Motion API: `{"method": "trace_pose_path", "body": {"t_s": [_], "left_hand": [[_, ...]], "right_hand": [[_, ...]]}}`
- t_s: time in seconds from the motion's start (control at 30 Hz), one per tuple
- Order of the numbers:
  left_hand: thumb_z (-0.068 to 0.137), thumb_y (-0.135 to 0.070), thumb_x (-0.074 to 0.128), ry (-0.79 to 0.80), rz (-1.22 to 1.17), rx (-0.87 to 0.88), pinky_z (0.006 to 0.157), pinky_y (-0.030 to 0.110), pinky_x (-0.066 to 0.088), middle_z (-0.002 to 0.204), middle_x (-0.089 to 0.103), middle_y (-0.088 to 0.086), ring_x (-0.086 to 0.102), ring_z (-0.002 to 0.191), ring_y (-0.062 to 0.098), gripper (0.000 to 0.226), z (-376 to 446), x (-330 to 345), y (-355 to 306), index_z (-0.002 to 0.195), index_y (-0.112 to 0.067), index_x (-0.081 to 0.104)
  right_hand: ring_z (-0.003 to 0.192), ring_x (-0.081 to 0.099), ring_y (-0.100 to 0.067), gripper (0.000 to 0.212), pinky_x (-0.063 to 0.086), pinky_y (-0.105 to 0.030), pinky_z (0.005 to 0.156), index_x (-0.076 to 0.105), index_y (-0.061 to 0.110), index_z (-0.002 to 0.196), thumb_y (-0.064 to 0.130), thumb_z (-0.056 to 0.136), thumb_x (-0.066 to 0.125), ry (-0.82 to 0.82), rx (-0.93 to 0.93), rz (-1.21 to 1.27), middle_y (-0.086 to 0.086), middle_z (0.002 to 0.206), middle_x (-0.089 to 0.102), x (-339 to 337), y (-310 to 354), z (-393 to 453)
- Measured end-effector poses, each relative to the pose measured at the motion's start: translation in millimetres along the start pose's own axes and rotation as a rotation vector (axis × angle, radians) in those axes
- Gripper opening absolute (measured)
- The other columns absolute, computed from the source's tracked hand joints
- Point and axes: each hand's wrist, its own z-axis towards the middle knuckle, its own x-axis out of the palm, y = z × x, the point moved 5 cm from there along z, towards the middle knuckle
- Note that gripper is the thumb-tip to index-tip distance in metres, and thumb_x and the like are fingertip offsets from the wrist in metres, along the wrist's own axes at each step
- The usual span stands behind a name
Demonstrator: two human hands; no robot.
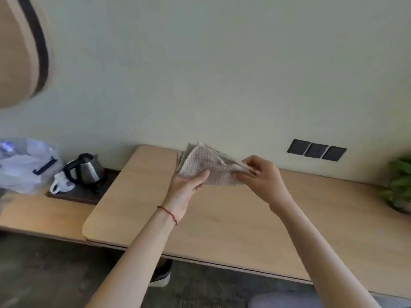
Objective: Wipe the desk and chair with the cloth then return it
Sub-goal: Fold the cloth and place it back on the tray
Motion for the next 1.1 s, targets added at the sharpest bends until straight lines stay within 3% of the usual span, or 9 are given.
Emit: {"method": "trace_pose_path", "body": {"t_s": [0.2, 0.33, 0.4, 0.57, 0.7, 0.87, 0.97, 1.03, 1.1], "left_hand": [[0.061, -0.019, 0.078, 0.049, 0.079, 0.026, 0.068, 0.023, 0.049, 0.094, 0.069, -0.006, 0.066, 0.079, 0.014, 0.058, 44.2, -111.5, -48.8, 0.114, -0.024, 0.053], [0.067, -0.027, 0.08, 0.07, 0.213, 0.006, 0.089, 0.021, 0.052, 0.112, 0.069, -0.009, 0.064, 0.104, 0.005, 0.056, 68.2, -187.1, -85.3, 0.12, -0.022, 0.06], [0.062, -0.028, 0.084, 0.061, 0.155, 0.033, 0.083, 0.018, 0.054, 0.117, 0.069, -0.001, 0.064, 0.109, 0.01, 0.068, 81.9, -226.4, -109.5, 0.124, -0.016, 0.058], [0.066, -0.038, 0.072, 0.005, 0.171, -0.008, 0.066, 0.021, 0.056, 0.091, 0.076, -0.012, 0.07, 0.089, 0.008, 0.027, 132.6, -310.0, -145.5, 0.091, -0.027, 0.072], [0.087, -0.04, 0.055, -0.111, 0.251, -0.091, 0.062, 0.018, 0.055, 0.084, 0.075, -0.014, 0.071, 0.081, 0.004, 0.019, 176.4, -371.4, -138.6, 0.093, -0.026, 0.067], [0.091, -0.042, 0.048, -0.229, 0.446, -0.182, 0.089, 0.037, 0.052, 0.104, 0.067, 0.001, 0.064, 0.102, 0.021, 0.026, 217.7, -455.5, -119.9, 0.1, -0.023, 0.062], [0.091, -0.031, 0.054, -0.233, 0.548, -0.149, 0.088, 0.024, 0.049, 0.113, 0.064, -0.004, 0.059, 0.11, 0.015, 0.026, 238.1, -501.6, -113.8, 0.116, -0.025, 0.054], [0.091, -0.018, 0.056, -0.177, 0.593, -0.151, 0.095, 0.023, 0.048, 0.132, 0.055, 0.001, 0.053, 0.12, 0.015, 0.049, 257.8, -528.5, -113.6, 0.136, -0.026, 0.039], [0.092, -0.009, 0.052, -0.095, 0.697, -0.188, 0.11, 0.04, 0.038, 0.144, 0.045, 0.007, 0.044, 0.131, 0.022, 0.06, 283.6, -554.2, -109.0, 0.143, -0.028, 0.029]], "right_hand": [[0.071, 0.048, -0.015, 0.029, 0.038, -0.027, 0.065, 0.058, 0.019, 0.081, -0.009, 0.081, 0.066, 0.188, -0.292, 0.186, -0.005, 0.077, 0.055, 95.8, 94.7, 74.7], [0.087, 0.06, -0.016, 0.017, 0.047, -0.034, 0.08, 0.066, 0.009, 0.093, -0.005, 0.086, 0.062, 0.252, -0.35, 0.193, -0.005, 0.091, 0.068, 184.5, 145.6, 117.6], [0.09, 0.064, -0.015, 0.015, 0.052, -0.033, 0.081, 0.069, 0.011, 0.102, 0.007, 0.088, 0.065, 0.247, -0.268, 0.219, -0.008, 0.097, 0.072, 223.5, 156.2, 141.8], [0.081, 0.068, -0.027, 0.028, 0.055, -0.041, 0.072, 0.067, 0.004, 0.09, 0.031, 0.084, 0.07, 0.058, 0.102, 0.316, -0.01, 0.085, 0.071, 305.8, 128.6, 199.0], [0.1, 0.069, -0.022, 0.041, 0.056, -0.036, 0.087, 0.059, 0.012, 0.118, 0.035, 0.086, 0.067, 0.287, 0.28, 0.466, -0.007, 0.109, 0.071, 387.8, 85.5, 218.8], [0.1, 0.069, -0.027, 0.043, 0.059, -0.033, 0.081, 0.049, 0.031, 0.125, 0.012, 0.09, 0.064, 0.311, 0.22, 0.433, -0.009, 0.11, 0.072, 465.6, 54.3, 251.9], [0.094, 0.069, -0.026, 0.062, 0.058, -0.032, 0.08, 0.034, 0.039, 0.139, 0.008, 0.091, 0.06, 0.319, 0.125, 0.248, -0.007, 0.115, 0.067, 504.6, 47.8, 275.9], [0.086, 0.063, -0.036, 0.056, 0.055, -0.042, 0.079, 0.043, 0.033, 0.137, 0.004, 0.091, 0.057, 0.325, 0.063, 0.064, -0.017, 0.112, 0.062, 530.1, 39.2, 294.0], [0.071, 0.054, -0.024, 0.045, 0.048, -0.025, 0.072, 0.055, 0.023, 0.13, 0.001, 0.091, 0.057, 0.325, 0.026, -0.041, -0.015, 0.109, 0.058, 556.1, 27.5, 310.5]]}}
